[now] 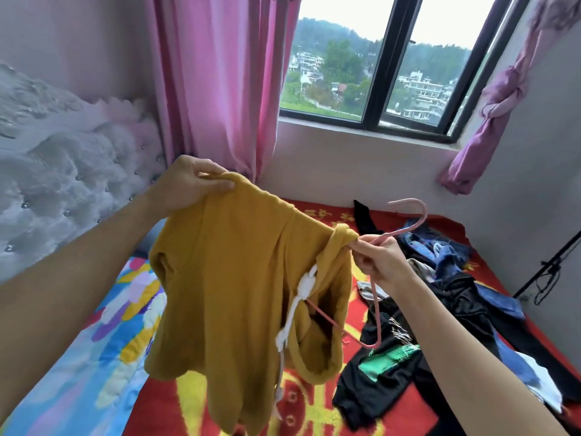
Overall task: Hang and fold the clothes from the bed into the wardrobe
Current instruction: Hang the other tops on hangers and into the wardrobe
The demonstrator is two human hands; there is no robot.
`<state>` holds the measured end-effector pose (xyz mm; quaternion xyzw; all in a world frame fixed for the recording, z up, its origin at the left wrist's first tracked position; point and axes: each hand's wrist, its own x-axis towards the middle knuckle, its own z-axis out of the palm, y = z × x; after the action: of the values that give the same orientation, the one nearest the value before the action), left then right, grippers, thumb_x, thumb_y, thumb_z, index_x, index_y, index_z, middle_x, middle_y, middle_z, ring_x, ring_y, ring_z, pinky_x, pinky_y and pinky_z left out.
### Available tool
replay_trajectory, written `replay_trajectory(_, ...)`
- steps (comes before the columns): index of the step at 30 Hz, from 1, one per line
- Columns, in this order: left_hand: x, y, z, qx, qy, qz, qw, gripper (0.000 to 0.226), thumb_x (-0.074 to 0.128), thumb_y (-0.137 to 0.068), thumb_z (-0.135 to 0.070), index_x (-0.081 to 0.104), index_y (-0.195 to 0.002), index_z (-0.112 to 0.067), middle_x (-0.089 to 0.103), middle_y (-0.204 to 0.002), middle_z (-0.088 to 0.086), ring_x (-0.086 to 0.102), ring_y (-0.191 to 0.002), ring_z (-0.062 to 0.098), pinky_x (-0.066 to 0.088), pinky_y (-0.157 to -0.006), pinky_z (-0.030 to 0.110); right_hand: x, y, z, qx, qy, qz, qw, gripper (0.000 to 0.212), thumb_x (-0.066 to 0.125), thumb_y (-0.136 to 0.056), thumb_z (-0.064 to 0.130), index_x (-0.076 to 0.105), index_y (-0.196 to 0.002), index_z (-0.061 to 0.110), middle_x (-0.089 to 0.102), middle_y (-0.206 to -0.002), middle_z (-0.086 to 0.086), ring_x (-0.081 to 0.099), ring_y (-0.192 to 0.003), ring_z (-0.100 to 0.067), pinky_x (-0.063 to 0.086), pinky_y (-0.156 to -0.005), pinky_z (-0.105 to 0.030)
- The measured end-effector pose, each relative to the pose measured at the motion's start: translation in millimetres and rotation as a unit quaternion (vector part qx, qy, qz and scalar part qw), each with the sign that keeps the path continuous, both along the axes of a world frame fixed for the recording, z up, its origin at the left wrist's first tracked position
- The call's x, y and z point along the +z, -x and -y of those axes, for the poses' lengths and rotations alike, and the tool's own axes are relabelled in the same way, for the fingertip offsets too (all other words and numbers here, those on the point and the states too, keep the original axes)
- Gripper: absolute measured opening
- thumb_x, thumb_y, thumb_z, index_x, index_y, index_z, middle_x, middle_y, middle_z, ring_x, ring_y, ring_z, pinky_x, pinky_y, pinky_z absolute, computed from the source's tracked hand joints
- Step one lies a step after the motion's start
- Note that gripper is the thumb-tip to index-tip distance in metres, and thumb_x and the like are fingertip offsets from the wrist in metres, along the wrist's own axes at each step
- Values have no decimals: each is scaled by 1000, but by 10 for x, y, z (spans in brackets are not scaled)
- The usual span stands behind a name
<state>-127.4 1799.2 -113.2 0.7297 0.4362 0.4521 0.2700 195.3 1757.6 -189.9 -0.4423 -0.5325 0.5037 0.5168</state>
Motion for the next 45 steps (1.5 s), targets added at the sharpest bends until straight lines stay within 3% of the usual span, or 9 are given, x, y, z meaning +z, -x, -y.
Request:
replay_trajectory(4,34,60,84,-43,-61,-108,991,39,76,-76,-14,68,-65,-50,66,-68,-25,59,-67,-7,42,-66,5,147,193,-9,1,-5,19,1000,36,57,-86,-3,64,-52,10,44,-48,-7,30,-35,-8,23,-32,-14)
replay_trajectory(6,52,40,151,-39,-102,-186,976,4,71,-70,-46,67,-68,-48,64,-73,-26,58,-70,-4,45,-68,18,113,293,-1,-29,1,3,1000,37,51,-85,-7,59,-53,8,45,-45,-7,30,-33,-8,21,-32,-13)
replay_trajectory(12,10,138,228,-10,-181,-341,922,70,33,-61,-86,72,-75,-30,59,-68,-23,54,-69,2,33,-62,23,-8,575,66,-78,27,-39,996,28,44,-80,-8,46,-55,5,44,-38,-4,29,-31,-9,18,-35,-13)
replay_trajectory(19,-153,49,419,-61,-240,-439,864,54,29,-76,-58,68,-66,-22,43,-63,-19,52,-64,12,28,-56,23,42,1076,200,-81,29,-29,996,40,41,-96,26,36,-57,17,35,-43,5,32,-36,-9,25,-37,-16)
replay_trajectory(24,-103,231,430,-4,-144,-307,941,58,38,-67,-66,72,-85,-22,52,-77,-26,48,-77,0,35,-68,18,140,1042,91,-165,-23,-26,986,47,38,-96,20,26,-50,20,25,-40,8,22,-41,-13,20,-45,-23)
replay_trajectory(29,208,424,480,-6,42,-387,921,54,58,-73,-39,50,-125,-33,55,-105,-2,47,-101,17,39,-81,22,331,921,74,-189,-55,-20,980,45,36,-96,20,30,-52,17,26,-41,5,26,-38,-11,24,-39,-16)
replay_trajectory(33,424,36,606,24,-26,-408,912,74,56,-78,-44,26,-145,-34,39,-139,-4,28,-132,17,23,-110,43,537,956,48,-160,-98,-27,982,46,36,-98,21,30,-53,16,28,-37,8,29,-35,-11,26,-38,-15)
replay_trajectory(38,352,-526,604,12,-127,-410,903,41,49,-92,-45,56,-126,-24,61,-99,-9,59,-91,12,50,-87,35,809,980,93,-137,-134,4,981,46,43,-98,28,35,-55,13,34,-41,2,33,-36,-10,29,-38,-18)
replay_trajectory(45,296,-483,499,47,-134,-226,964,28,59,-90,-29,66,-106,-7,60,-84,-5,54,-76,11,36,-65,11,879,335,202,-243,-216,182,928,4,54,-92,17,51,-93,15,52,-84,9,50,-76,-2,40,-66,-8)
